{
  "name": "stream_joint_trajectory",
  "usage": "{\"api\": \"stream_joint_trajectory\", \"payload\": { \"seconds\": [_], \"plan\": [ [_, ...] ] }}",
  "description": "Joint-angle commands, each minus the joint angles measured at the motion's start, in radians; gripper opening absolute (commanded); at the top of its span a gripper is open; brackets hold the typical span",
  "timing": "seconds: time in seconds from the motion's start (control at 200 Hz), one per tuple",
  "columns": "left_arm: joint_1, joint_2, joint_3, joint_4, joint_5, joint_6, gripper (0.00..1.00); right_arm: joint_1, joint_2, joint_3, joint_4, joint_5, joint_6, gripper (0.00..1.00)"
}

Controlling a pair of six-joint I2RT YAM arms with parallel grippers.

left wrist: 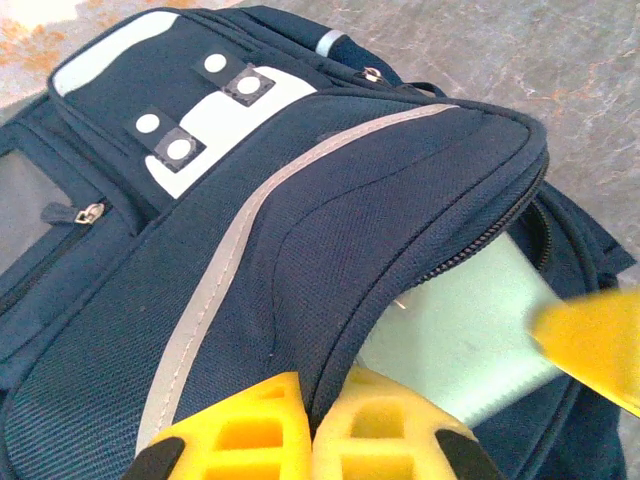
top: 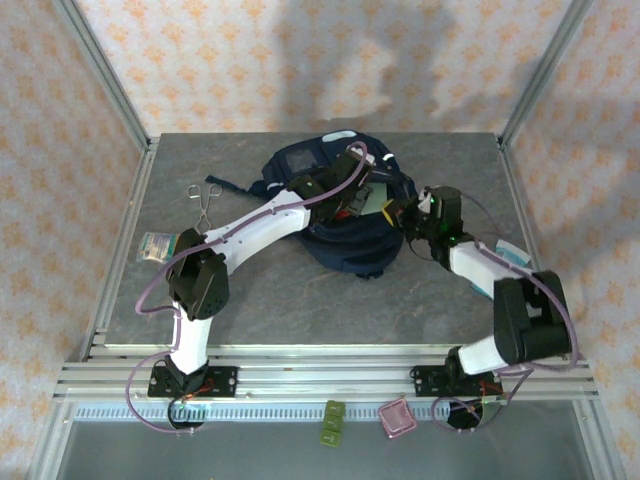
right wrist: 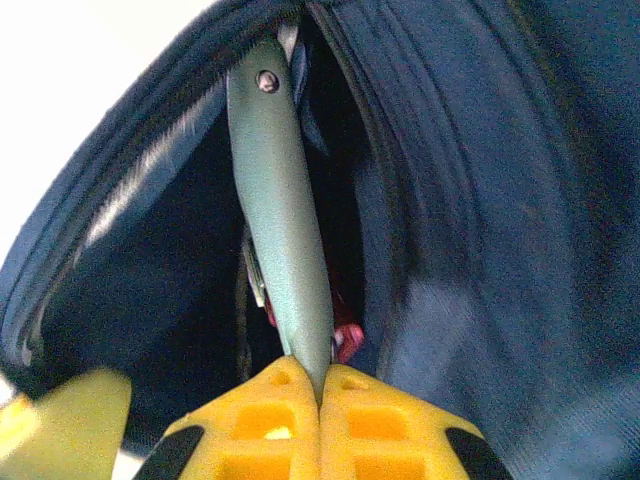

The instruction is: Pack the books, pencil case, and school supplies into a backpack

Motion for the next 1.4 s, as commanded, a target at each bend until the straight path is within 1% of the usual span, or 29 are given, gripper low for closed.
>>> {"api": "stream_joint_trajectory", "payload": {
  "seconds": [0.0, 0.105, 0.205, 0.28, 0.355, 0.466, 0.521, 0.591, 0.701, 0.836, 0.891, 0.921, 0.966, 1.006, 1.076, 1.141, 1.176, 1.211, 1.276, 1.321, 1.341, 1.392],
  "plan": [
    [-0.024, -0.056, 0.028, 0.094, 0.061, -0.045, 0.00, 0.038, 0.051, 0.070, 0.171, 0.084, 0.076, 0.00],
    [-0.029, -0.053, 0.029, 0.100, 0.070, -0.057, 0.00, 0.067, 0.119, 0.105, 0.229, 0.116, 0.095, 0.00],
    [-0.030, -0.044, 0.030, 0.100, 0.077, -0.072, 0.00, 0.083, 0.170, 0.147, 0.171, 0.110, 0.063, 0.13],
    [-0.029, -0.039, 0.026, 0.099, 0.076, -0.083, 0.00, 0.082, 0.154, 0.125, 0.133, 0.104, 0.022, 0.24],
    [-0.030, -0.037, 0.018, 0.106, 0.081, -0.095, 0.00, 0.082, 0.073, 0.080, 0.033, 0.146, -0.054, 0.32],
    [-0.031, -0.037, 0.002, 0.128, 0.112, -0.118, 0.00, 0.080, -0.087, 0.018, -0.124, 0.216, -0.160, 0.34],
    [-0.032, -0.030, -0.001, 0.138, 0.138, -0.136, 0.00, 0.079, -0.174, -0.005, -0.218, 0.270, -0.209, 0.35],
    [-0.041, -0.016, -0.013, 0.156, 0.137, -0.168, 0.00, 0.075, -0.279, -0.038, -0.313, 0.341, -0.246, 0.37],
    [-0.064, 0.021, -0.023, 0.183, 0.149, -0.211, 0.00, 0.071, -0.415, -0.088, -0.387, 0.411, -0.265, 0.38],
    [-0.086, 0.078, -0.002, 0.215, 0.229, -0.274, 0.00, 0.071, -0.493, -0.128, -0.415, 0.466, -0.267, 0.37],
    [-0.090, 0.089, 0.015, 0.197, 0.219, -0.288, 0.16, 0.071, -0.503, -0.136, -0.406, 0.447, -0.273, 0.37],
    [-0.090, 0.083, 0.015, 0.189, 0.195, -0.294, 0.24, 0.071, -0.502, -0.136, -0.401, 0.428, -0.277, 0.37],
    [-0.090, 0.058, -0.002, 0.185, 0.141, -0.296, 0.33, 0.078, -0.497, -0.136, -0.387, 0.397, -0.290, 0.37],
    [-0.089, 0.019, -0.041, 0.200, 0.089, -0.294, 0.39, 0.096, -0.487, -0.127, -0.381, 0.379, -0.313, 0.37],
    [-0.078, -0.072, -0.138, 0.251, 0.031, -0.295, 0.43, 0.151, -0.458, -0.098, -0.399, 0.379, -0.356, 0.38],
    [-0.047, -0.162, -0.241, 0.292, 0.019, -0.326, 0.45, 0.202, -0.432, -0.072, -0.424, 0.396, -0.385, 0.37],
    [-0.026, -0.202, -0.299, 0.312, 0.026, -0.349, 0.46, 0.222, -0.422, -0.065, -0.431, 0.403, -0.392, 0.37],
    [-0.003, -0.236, -0.360, 0.331, 0.033, -0.378, 0.50, 0.235, -0.415, -0.065, -0.428, 0.404, -0.394, 0.37],
    [0.043, -0.287, -0.458, 0.365, 0.061, -0.431, 0.51, 0.251, -0.409, -0.074, -0.409, 0.394, -0.387, 0.38],
    [0.073, -0.304, -0.519, 0.380, 0.078, -0.454, 0.55, 0.257, -0.405, -0.081, -0.390, 0.382, -0.378, 0.37],
    [0.084, -0.306, -0.539, 0.386, 0.085, -0.487, 0.56, 0.261, -0.404, -0.083, -0.383, 0.378, -0.375, 0.37],
    [0.105, -0.302, -0.574, 0.390, 0.101, -0.506, 0.57, 0.269, -0.400, -0.083, -0.369, 0.371, -0.372, 0.37]
  ]
}}
